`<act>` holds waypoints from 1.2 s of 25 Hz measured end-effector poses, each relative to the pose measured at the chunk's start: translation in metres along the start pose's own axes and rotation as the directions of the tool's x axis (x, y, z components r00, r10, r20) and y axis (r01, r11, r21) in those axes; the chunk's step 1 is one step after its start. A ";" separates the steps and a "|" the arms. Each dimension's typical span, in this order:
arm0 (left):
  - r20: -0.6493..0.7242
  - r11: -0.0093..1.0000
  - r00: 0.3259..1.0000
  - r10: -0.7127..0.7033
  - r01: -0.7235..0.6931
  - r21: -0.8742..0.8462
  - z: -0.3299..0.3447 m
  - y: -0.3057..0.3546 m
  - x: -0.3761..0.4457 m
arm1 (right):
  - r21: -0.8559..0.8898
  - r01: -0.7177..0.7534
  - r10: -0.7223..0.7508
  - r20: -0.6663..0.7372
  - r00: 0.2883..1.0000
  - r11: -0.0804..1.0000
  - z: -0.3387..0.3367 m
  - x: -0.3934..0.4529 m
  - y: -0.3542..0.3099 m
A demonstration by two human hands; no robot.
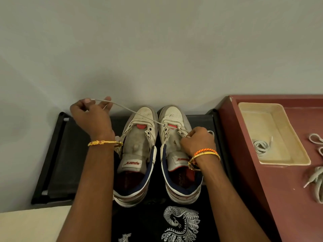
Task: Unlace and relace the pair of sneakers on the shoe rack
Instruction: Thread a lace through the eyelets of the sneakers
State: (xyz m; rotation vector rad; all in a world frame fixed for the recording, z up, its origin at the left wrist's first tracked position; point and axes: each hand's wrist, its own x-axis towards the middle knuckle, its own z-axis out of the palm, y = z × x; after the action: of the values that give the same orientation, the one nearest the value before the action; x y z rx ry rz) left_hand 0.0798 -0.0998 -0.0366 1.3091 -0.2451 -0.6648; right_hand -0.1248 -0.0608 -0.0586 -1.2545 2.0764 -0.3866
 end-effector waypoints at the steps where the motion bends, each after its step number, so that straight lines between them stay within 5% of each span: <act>1: 0.004 0.996 0.998 0.057 -0.058 0.063 0.000 -0.001 -0.001 | 0.001 -0.006 0.005 0.014 1.000 1.000 0.000 0.002 0.001; 3: 0.139 0.885 0.959 0.249 -0.283 0.370 0.002 -0.004 -0.007 | 0.010 -0.020 0.019 0.028 0.999 1.000 0.002 0.006 0.002; 5: 0.459 0.433 0.838 0.294 -0.545 0.718 0.007 -0.013 -0.017 | -0.016 -0.024 0.025 0.032 0.999 1.000 0.006 0.011 0.002; 7: 0.716 -0.008 0.699 0.002 -0.715 0.699 0.018 -0.028 -0.037 | -0.104 -0.007 0.011 0.040 0.999 0.995 0.008 0.013 0.000; 8: 0.749 -0.078 0.645 -0.151 -0.764 0.641 0.024 -0.036 -0.050 | -0.155 0.009 -0.002 0.049 0.999 0.988 0.006 0.013 -0.002; 10: 0.740 -0.108 0.615 -0.271 -0.784 0.612 0.030 -0.051 -0.062 | -0.246 0.055 -0.036 0.084 0.996 0.968 0.001 0.016 -0.006; 14: 0.730 -0.064 0.652 -0.203 -0.753 0.655 0.031 -0.063 -0.052 | -0.344 0.116 -0.051 0.191 0.980 0.932 -0.006 0.023 -0.014; 23: 0.701 0.052 0.714 0.012 -0.700 0.712 0.021 -0.057 -0.041 | -0.105 -0.035 0.052 0.166 0.985 0.994 -0.007 0.029 -0.003; 26: 0.524 0.106 0.830 0.190 -0.548 0.830 0.013 -0.035 -0.022 | -0.046 -0.067 0.073 0.135 0.988 0.997 -0.007 0.031 0.002; 28: 0.269 0.207 0.908 0.321 -0.344 0.916 -0.001 -0.010 0.003 | -0.025 -0.084 0.087 0.115 0.990 0.996 -0.008 0.034 0.006; 30: 0.006 0.357 0.919 0.395 -0.159 0.921 -0.021 0.012 0.026 | -0.021 -0.094 0.096 0.106 0.990 0.995 -0.009 0.037 0.009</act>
State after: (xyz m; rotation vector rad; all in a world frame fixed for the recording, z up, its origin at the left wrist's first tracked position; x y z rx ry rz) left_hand 0.1154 -0.0969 -0.0364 2.3368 -0.7169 0.0077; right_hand -0.1485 -0.0895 -0.0715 -1.1553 2.0422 -0.2541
